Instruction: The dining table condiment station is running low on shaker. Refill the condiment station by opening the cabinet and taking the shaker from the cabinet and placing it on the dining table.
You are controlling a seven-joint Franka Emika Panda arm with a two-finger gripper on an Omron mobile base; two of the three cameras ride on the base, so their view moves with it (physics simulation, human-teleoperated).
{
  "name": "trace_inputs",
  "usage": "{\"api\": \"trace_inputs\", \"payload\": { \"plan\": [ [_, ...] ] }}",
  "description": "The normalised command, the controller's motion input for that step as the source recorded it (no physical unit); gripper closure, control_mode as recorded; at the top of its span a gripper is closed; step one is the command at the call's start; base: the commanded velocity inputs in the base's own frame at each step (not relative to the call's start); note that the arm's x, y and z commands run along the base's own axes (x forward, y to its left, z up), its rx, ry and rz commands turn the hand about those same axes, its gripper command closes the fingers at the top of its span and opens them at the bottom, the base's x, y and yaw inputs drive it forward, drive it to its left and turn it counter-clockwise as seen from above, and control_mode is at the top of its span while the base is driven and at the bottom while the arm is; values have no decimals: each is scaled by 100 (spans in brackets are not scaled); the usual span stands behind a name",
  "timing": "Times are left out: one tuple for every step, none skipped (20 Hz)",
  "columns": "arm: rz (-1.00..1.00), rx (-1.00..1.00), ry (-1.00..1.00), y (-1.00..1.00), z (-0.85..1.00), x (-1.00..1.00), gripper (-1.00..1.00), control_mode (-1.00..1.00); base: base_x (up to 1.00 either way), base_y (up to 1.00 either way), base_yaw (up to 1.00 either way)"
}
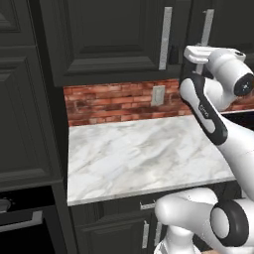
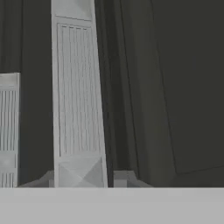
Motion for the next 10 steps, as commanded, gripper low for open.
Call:
{"api": "trace_inputs", "payload": {
  "plan": [
    [-3, 12, 0, -76, -6, -100, 100, -100, 0, 0, 0],
    [-3, 12, 0, -77, -6, -100, 100, -100, 0, 0, 0],
    [-2, 13, 0, -83, -7, -100, 100, -100, 0, 0, 0],
    [-2, 13, 0, -84, -10, -100, 100, -100, 0, 0, 0],
    [-2, 14, 0, -88, -10, -100, 100, -100, 0, 0, 0],
    [-1, 15, 0, -91, -14, -100, 100, -100, 0, 0, 0],
    [0, 15, 0, -94, -18, -100, 100, -100, 0, 0, 0],
    [0, 16, 2, -94, -22, -100, 100, -100, 0, 0, 0],
    [-1, 16, 2, -91, -26, -100, 100, -100, 0, 0, 0],
    [-1, 16, 2, -91, -29, -100, 100, -100, 0, 0, 0]
  ]
}}
